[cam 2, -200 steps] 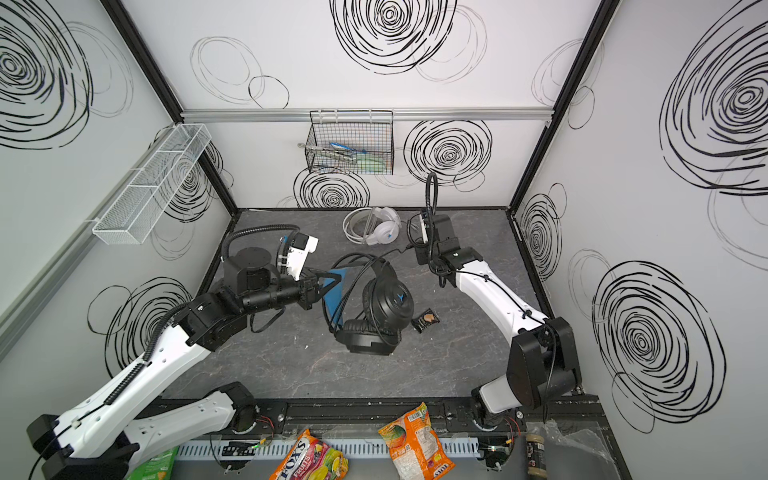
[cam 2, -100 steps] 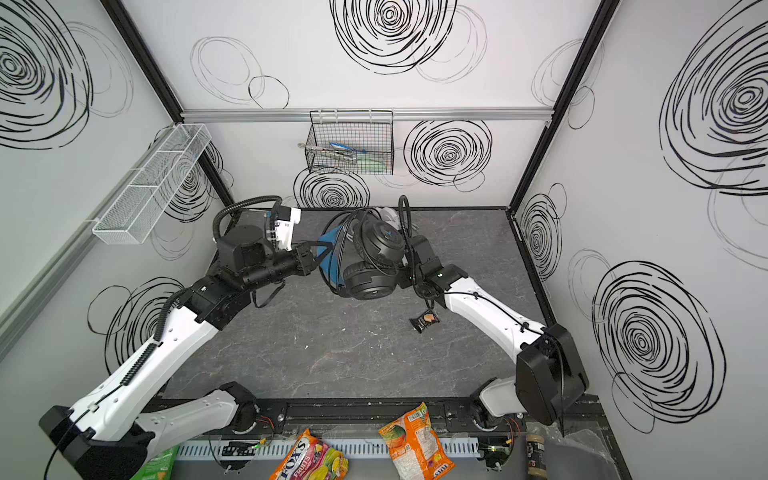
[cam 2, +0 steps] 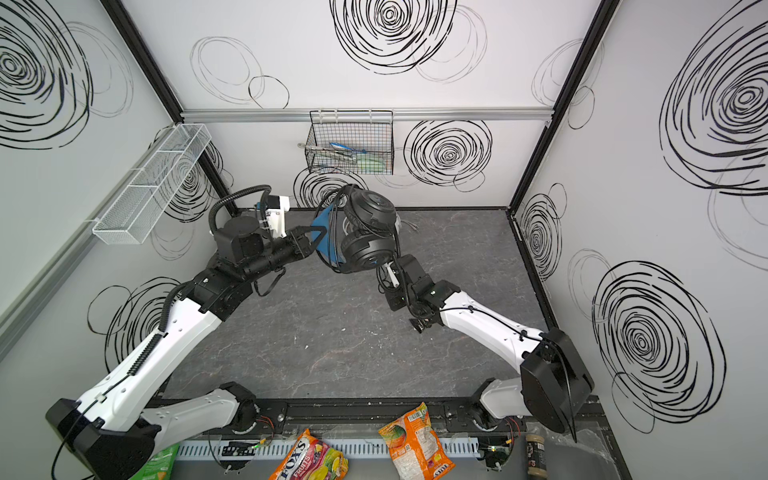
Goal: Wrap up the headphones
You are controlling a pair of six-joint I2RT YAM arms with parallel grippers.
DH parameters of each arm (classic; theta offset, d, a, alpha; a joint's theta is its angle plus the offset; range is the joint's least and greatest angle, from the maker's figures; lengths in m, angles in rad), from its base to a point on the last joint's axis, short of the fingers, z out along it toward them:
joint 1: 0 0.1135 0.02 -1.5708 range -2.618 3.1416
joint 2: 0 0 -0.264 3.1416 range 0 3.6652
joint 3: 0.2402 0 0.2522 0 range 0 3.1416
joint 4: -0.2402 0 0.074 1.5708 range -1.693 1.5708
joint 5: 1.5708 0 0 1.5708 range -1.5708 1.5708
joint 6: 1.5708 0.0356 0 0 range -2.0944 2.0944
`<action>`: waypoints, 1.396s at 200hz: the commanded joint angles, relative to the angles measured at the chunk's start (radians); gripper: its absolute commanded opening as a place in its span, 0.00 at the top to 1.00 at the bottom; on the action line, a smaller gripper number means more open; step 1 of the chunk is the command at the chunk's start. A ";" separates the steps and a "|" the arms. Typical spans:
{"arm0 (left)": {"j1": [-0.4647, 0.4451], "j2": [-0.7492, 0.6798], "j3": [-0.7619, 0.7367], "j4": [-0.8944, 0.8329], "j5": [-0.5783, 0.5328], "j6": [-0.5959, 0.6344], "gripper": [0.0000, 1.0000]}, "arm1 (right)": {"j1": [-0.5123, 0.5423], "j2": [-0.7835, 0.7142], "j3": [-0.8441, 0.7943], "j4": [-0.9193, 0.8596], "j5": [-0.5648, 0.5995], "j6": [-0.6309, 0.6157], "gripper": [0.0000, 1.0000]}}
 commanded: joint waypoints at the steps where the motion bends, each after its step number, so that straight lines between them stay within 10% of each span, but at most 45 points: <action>1: 0.015 -0.009 0.000 0.197 -0.050 -0.114 1.00 | 0.036 -0.049 -0.031 0.012 -0.014 0.017 1.00; 146: 0.056 0.113 -0.030 0.219 -0.265 -0.096 1.00 | 0.462 -0.159 -0.014 -0.093 0.136 -0.064 1.00; 279: 0.014 0.197 -0.140 0.159 -0.490 0.137 1.00 | 0.661 -0.075 0.565 -0.329 0.389 -0.261 1.00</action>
